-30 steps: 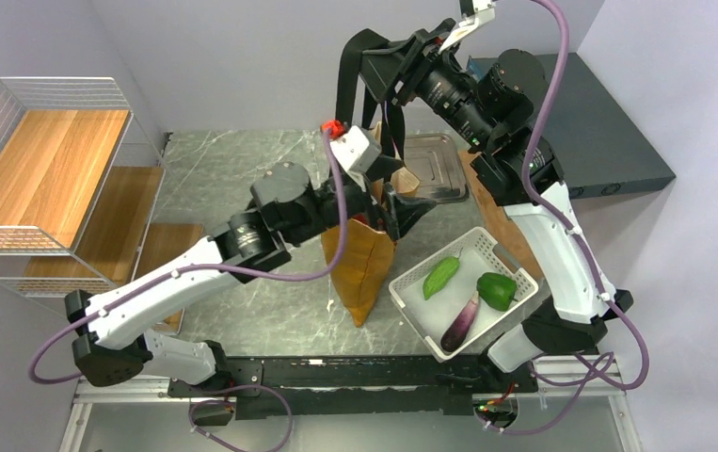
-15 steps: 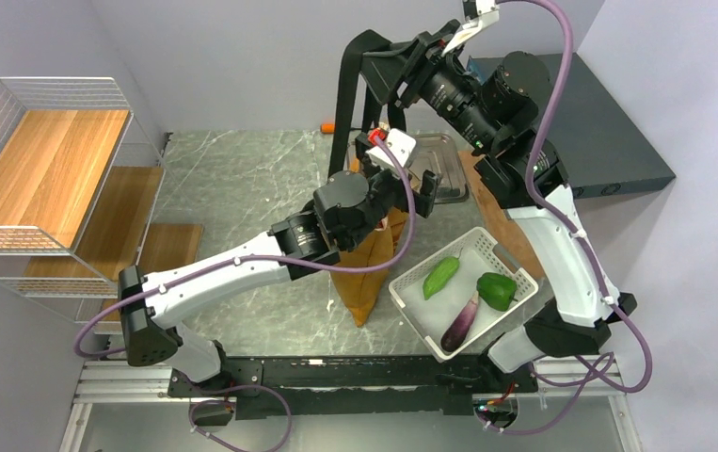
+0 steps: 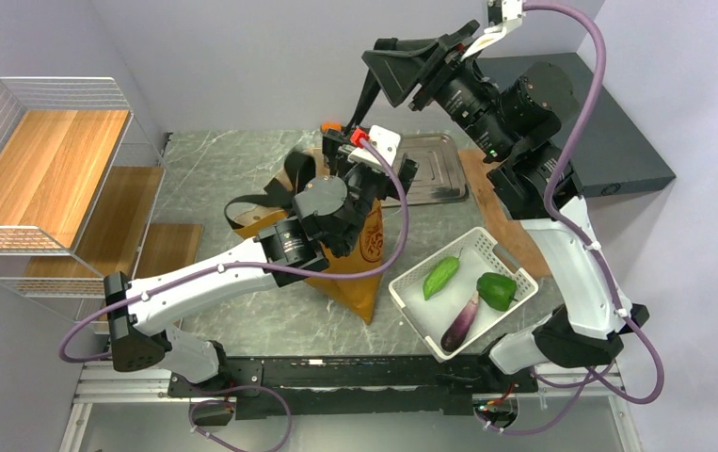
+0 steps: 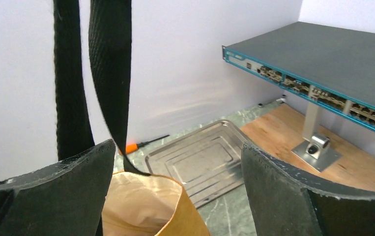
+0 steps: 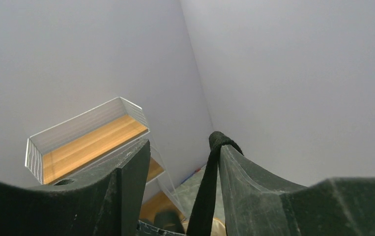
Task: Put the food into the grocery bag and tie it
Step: Tie the grocery bag at the center of the board.
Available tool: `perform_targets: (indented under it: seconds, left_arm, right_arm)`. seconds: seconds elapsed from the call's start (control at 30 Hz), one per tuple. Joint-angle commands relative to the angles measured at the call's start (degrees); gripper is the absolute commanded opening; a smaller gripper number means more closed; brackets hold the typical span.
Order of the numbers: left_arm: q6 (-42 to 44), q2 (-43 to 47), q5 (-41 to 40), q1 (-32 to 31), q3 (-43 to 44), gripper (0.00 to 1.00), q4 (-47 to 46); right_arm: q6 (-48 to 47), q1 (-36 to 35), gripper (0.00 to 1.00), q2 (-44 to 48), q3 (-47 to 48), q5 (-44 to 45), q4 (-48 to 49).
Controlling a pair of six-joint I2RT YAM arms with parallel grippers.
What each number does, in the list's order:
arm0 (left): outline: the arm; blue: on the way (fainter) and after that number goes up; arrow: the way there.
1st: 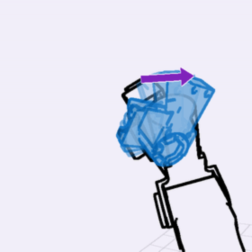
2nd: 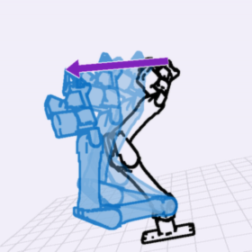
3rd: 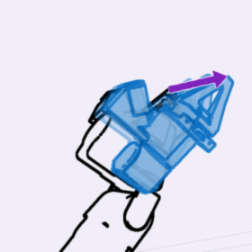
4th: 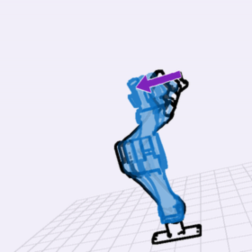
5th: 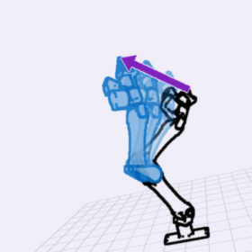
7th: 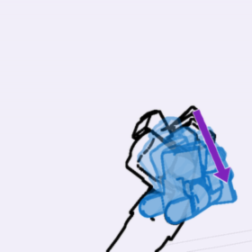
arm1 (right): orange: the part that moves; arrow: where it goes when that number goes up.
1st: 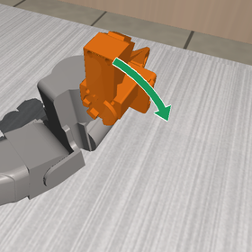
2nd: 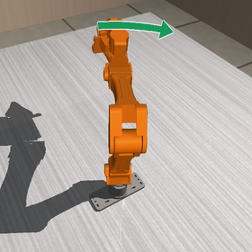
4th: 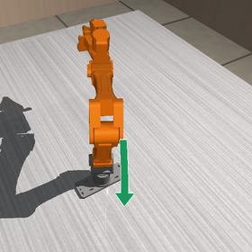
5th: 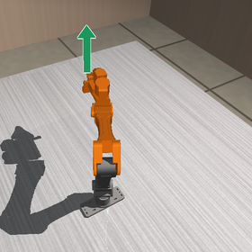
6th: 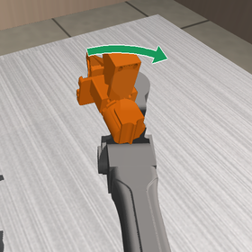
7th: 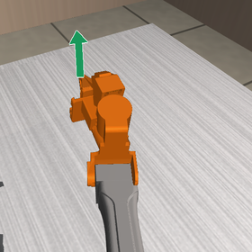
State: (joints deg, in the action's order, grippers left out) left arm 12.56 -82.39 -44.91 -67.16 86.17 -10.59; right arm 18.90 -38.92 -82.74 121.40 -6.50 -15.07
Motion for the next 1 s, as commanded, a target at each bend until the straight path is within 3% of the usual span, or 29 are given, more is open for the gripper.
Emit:
perform_targets:
  seconds: [0.0, 0.17, 0.4, 0.5, 0.63, 0.73, 0.97]
  left_arm:
    - [9.2, -1.0, -4.8, 0.3, 2.1, 0.99, -4.9]
    - [7.0, -0.7, -3.4, 0.3, 4.5, 0.99, -2.7]
    - [-1.7, 5.0, 13.8, 0.7, 17.1, 1.00, 22.8]
    - [-8.3, 7.3, 23.3, 3.9, 25.6, 0.99, 36.8]
    - [-14.1, 8.1, 29.3, 8.6, 36.6, 0.99, 53.8]
    - [-13.5, 9.8, 33.2, 11.0, 36.3, 1.00, 60.7]
    - [-16.2, 11.6, 49.9, 26.6, 31.5, 0.99, 69.2]
  right_arm:
    - [-1.4, 0.1, 0.55, 3.7, 0.9, 1.6, 13.1]
    - [-1.7, 0.2, 0.55, 4.2, 0.3, 1.8, 13.1]
    - [-3.4, 0.2, 0.55, 5.1, 0.2, 3.1, 12.1]
    - [-4.4, 0.1, 0.55, 6.8, -1.7, 4.1, 11.4]
    - [-5.4, 0.2, 0.54, 10.6, -5.9, 6.3, 9.9]
    - [-5.5, 0.2, 0.51, 14.1, -9.0, 7.9, 8.0]
    - [-4.6, 0.2, 0.46, 18.6, -11.8, 10.4, 5.8]
